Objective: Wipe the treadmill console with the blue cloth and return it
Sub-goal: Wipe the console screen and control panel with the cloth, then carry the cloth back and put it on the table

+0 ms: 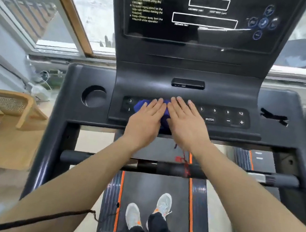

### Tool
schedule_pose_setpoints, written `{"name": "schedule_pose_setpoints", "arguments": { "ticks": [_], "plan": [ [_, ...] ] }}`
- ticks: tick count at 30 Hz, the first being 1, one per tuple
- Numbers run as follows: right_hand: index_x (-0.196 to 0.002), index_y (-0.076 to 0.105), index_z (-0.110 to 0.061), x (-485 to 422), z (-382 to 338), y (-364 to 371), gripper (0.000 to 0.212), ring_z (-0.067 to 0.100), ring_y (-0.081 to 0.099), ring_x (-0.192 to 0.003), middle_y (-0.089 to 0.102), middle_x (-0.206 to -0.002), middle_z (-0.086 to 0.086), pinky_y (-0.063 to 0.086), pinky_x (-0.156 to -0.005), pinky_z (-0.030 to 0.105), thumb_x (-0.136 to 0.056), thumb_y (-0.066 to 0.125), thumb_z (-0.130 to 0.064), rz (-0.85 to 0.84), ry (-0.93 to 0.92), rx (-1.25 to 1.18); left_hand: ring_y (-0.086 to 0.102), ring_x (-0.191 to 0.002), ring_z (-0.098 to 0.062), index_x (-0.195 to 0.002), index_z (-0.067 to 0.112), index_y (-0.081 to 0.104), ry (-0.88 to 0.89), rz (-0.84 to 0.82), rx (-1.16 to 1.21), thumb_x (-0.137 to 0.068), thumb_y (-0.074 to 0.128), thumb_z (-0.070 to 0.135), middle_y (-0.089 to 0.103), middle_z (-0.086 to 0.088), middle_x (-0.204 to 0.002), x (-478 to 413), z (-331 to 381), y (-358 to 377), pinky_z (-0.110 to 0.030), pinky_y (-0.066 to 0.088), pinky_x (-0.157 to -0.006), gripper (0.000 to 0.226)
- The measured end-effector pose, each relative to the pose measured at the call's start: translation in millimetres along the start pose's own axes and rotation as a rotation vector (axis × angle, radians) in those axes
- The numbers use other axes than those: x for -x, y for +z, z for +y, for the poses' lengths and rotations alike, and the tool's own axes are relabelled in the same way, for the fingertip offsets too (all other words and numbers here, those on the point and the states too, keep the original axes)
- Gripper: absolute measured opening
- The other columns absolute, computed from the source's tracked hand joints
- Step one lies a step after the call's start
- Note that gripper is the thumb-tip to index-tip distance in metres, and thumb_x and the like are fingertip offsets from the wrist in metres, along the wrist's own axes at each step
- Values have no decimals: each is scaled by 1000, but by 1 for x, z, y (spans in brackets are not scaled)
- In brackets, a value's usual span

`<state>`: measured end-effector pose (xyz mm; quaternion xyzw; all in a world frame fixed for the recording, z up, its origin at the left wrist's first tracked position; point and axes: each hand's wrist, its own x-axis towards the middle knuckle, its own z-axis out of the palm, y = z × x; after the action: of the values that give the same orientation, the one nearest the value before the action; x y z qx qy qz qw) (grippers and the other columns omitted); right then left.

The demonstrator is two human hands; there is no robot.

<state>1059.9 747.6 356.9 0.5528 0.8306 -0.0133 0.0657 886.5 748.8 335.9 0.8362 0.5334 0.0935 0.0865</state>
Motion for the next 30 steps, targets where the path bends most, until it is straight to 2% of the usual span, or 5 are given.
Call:
{"name": "schedule_pose_setpoints", "arguments": {
  "ticks": [10, 14, 20, 25, 30],
  "plan": [
    [-144, 42, -7, 80, 88, 26, 54, 39, 37, -139, 42, -154, 14, 33, -107, 56, -101, 20, -30, 29, 648, -101, 39, -140, -24, -147, 11, 39, 316, -113, 12, -97, 46, 10, 37, -8, -156, -77, 138, 16, -39, 36, -111, 50],
    [-122, 60, -6, 90, 43, 20, 47, 39, 54, -117, 61, -127, 16, 47, -89, 50, -97, 26, -26, 170, 510, -257, 67, -99, -26, -114, 30, 65, 233, -47, 81, -92, 55, 22, 69, 2, -112, -38, 107, -5, -35, 50, -71, 26],
    [-86, 73, -28, 100, -3, -22, 23, 10, 64, -79, 75, -85, -5, 50, -78, 36, -93, 51, -32, 228, 519, -1132, 66, -94, -21, -100, 36, 72, 14, -93, 396, -92, 51, 42, 75, 9, -100, 5, 50, -68, -35, 52, -82, 23],
    [-59, 55, -18, 96, -25, -74, 43, 6, 40, -60, 49, -60, -13, 34, -65, 33, -102, 50, -19, 212, 386, -1258, 60, -86, -18, -83, 22, 69, -51, -30, 480, -97, 52, 37, 67, 6, -89, 33, 39, -109, -31, 45, -79, 26],
    [-67, 54, -11, 92, -48, -116, 53, 15, 43, -67, 51, -68, -1, 36, -64, 32, -99, 48, -53, 43, 182, -1454, 48, -66, -13, -63, 24, 48, -181, 72, 650, -102, 46, 37, 54, 7, -67, 62, 45, -147, -21, 37, -62, 42]
  ]
}}
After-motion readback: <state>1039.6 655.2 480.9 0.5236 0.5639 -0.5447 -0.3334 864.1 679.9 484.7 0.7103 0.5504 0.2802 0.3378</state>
